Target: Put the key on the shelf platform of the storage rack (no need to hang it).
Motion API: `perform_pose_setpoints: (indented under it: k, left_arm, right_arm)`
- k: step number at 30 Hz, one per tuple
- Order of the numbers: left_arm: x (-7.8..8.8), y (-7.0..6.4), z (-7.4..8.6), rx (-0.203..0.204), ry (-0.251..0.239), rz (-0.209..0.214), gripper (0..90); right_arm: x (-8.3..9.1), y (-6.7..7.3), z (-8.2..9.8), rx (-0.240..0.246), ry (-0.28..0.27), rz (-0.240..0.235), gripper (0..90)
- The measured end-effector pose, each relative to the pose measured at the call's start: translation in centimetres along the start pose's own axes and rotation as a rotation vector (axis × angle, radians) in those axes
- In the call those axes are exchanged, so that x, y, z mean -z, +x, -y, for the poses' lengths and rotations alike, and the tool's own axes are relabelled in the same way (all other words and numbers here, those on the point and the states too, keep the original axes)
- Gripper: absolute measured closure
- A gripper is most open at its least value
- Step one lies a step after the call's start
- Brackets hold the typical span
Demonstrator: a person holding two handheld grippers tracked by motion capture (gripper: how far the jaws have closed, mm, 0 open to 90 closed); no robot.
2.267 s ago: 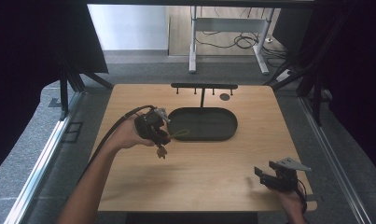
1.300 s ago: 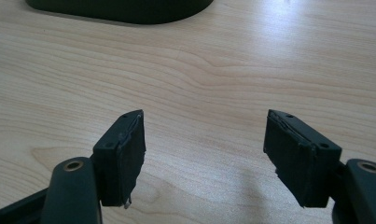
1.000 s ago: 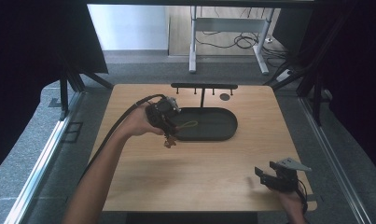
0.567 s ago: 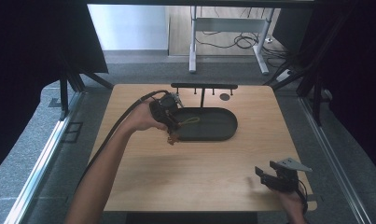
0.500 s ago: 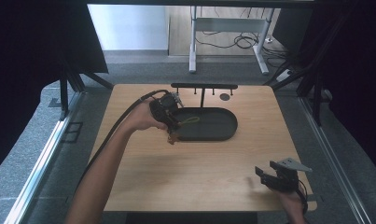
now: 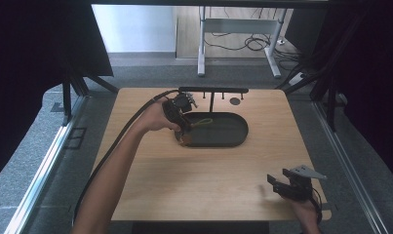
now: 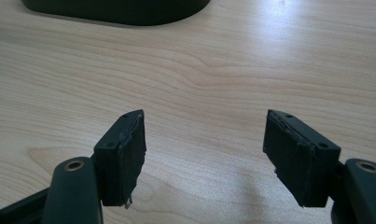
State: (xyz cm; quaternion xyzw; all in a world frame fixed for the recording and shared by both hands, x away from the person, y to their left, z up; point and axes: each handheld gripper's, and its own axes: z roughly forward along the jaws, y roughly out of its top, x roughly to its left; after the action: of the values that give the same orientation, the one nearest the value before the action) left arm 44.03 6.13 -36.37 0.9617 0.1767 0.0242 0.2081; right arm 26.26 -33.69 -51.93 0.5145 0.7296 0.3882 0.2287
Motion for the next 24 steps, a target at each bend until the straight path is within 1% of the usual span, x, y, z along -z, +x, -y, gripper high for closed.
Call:
perform_pose_setpoints:
  k: [4, 8, 11, 15, 19, 24]
  left_arm:
    - [0.0, 0.1, -0.5, -0.001, 0.002, -0.001, 69.0]
    - [-0.1, 0.4, -1.2, -0.012, 0.003, -0.004, 69.0]
    - [-0.1, 0.5, -1.5, -0.005, -0.003, -0.001, 69.0]
    - [-0.6, 0.8, -2.0, -0.013, 0.003, -0.004, 69.0]
    - [-1.3, 1.0, -2.5, -0.016, 0.008, 0.002, 69.0]
    - [-1.6, 1.4, -2.9, -0.017, 0.01, 0.004, 69.0]
  right_arm:
    - [0.0, 0.0, 0.0, -0.001, 0.0, 0.0, 30.0]
    - [0.0, 0.0, 0.0, -0.003, 0.002, -0.001, 29.9]
    - [0.0, -0.1, 0.0, -0.005, 0.0, 0.0, 29.9]
    - [0.1, -0.2, 0.0, -0.006, -0.001, 0.0, 30.0]
    - [0.1, -0.3, 0.1, -0.009, -0.002, 0.002, 30.0]
    - [0.1, -0.3, 0.1, -0.008, 0.0, 0.003, 30.0]
